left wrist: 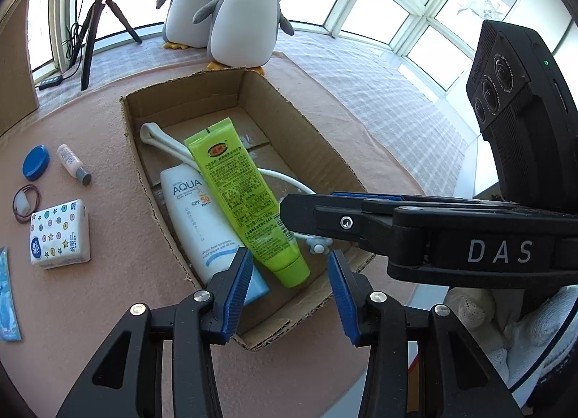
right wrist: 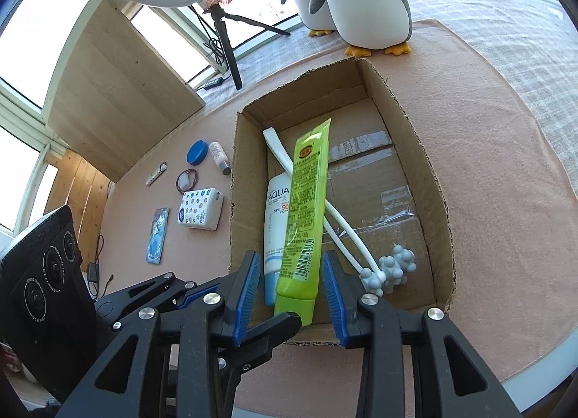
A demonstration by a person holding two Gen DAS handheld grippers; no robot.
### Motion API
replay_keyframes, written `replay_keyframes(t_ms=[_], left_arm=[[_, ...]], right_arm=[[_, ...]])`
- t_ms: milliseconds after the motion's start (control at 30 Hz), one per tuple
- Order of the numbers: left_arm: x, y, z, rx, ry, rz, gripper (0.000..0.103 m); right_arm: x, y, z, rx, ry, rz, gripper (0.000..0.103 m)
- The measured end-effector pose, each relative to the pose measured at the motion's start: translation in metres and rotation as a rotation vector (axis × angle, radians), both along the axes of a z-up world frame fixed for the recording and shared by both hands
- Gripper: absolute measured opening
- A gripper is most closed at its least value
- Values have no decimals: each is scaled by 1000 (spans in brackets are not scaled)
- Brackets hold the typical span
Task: Organize objects
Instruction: 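Lower the green tube into the box and open the right gripper, then move the left gripper to the purple hair tie and grasp it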
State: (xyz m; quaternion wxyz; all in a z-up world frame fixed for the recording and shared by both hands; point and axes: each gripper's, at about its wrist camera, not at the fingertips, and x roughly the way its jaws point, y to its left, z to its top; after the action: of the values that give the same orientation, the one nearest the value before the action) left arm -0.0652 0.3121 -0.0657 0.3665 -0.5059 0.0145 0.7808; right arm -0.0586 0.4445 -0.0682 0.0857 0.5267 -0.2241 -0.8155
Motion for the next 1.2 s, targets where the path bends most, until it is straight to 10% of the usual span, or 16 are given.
replay_keyframes(t_ms=[767,1200], left_arm=[[-34,-127,-11,-58,-18,234,47],[-129,-243,-34,-125,-77,489,46]], right_arm=[[-8,-29,-8,-25,28,-11,45],[-9,-74,-5,-2,48,30,45]])
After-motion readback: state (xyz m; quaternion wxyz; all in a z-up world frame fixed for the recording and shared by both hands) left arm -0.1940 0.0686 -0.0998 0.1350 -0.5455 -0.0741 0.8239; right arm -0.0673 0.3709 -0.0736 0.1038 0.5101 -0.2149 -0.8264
